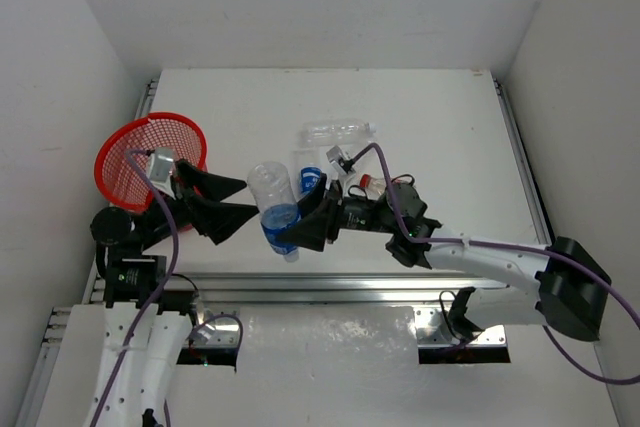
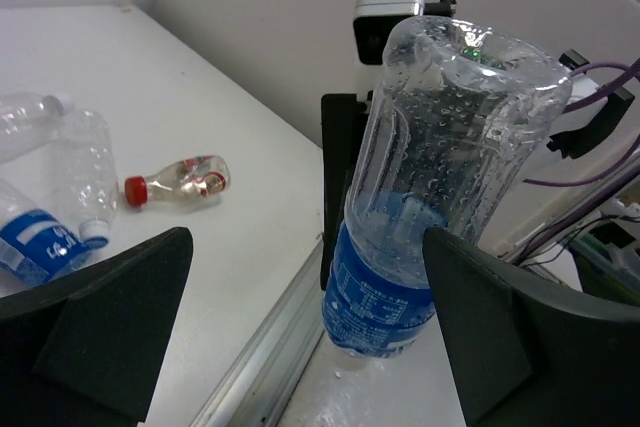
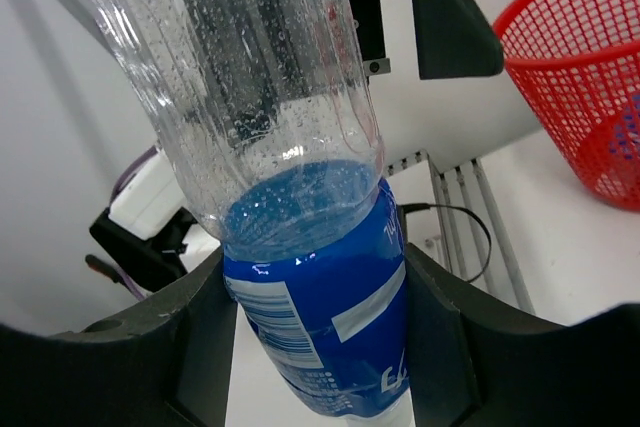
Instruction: Put the plastic bottles in the bin
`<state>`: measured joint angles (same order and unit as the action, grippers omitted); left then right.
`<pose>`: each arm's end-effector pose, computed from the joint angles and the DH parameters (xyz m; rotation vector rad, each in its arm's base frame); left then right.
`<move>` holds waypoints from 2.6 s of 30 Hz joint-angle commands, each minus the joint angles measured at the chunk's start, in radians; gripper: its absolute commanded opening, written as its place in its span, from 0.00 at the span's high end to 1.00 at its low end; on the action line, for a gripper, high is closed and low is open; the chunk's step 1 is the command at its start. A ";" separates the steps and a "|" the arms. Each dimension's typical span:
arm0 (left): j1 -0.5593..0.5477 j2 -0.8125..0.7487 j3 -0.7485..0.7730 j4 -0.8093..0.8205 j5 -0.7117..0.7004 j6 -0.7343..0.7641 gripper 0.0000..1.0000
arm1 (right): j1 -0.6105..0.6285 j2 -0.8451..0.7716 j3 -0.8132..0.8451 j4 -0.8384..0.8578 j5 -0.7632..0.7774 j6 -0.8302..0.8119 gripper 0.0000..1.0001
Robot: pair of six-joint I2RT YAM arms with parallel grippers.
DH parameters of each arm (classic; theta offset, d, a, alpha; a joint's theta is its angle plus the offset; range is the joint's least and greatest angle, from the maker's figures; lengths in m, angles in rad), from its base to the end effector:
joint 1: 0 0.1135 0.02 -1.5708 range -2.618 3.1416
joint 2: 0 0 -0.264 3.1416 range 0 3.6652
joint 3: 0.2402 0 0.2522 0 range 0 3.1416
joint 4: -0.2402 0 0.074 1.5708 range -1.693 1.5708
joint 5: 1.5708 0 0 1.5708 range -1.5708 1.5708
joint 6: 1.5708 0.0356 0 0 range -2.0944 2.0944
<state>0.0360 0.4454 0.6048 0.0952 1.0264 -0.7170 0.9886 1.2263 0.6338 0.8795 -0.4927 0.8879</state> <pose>0.1046 -0.0267 0.3486 0.3914 1.5113 -1.2151 0.1336 0.2336 0.3048 -0.5834 1.4827 1.8540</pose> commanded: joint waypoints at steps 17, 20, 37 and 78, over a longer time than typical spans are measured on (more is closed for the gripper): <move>-0.027 0.033 0.099 0.144 -0.003 -0.002 0.29 | 0.143 0.179 0.302 -0.271 -0.107 -0.197 0.71; -0.025 0.074 0.127 0.097 -0.009 0.014 1.00 | 0.160 0.176 0.331 -0.304 -0.115 -0.239 0.59; -0.024 0.509 0.762 -0.675 -1.739 0.275 1.00 | 0.036 -0.617 -0.146 -0.962 0.993 -0.216 0.01; -0.010 -0.036 0.108 -0.499 -1.329 0.349 0.00 | -0.171 0.858 0.905 -1.180 0.918 -0.336 0.18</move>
<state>0.0353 0.3958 0.7044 -0.4488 -0.3511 -0.3710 0.8196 2.0636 1.4849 -0.2646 0.3828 0.5777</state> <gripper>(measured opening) 0.995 0.830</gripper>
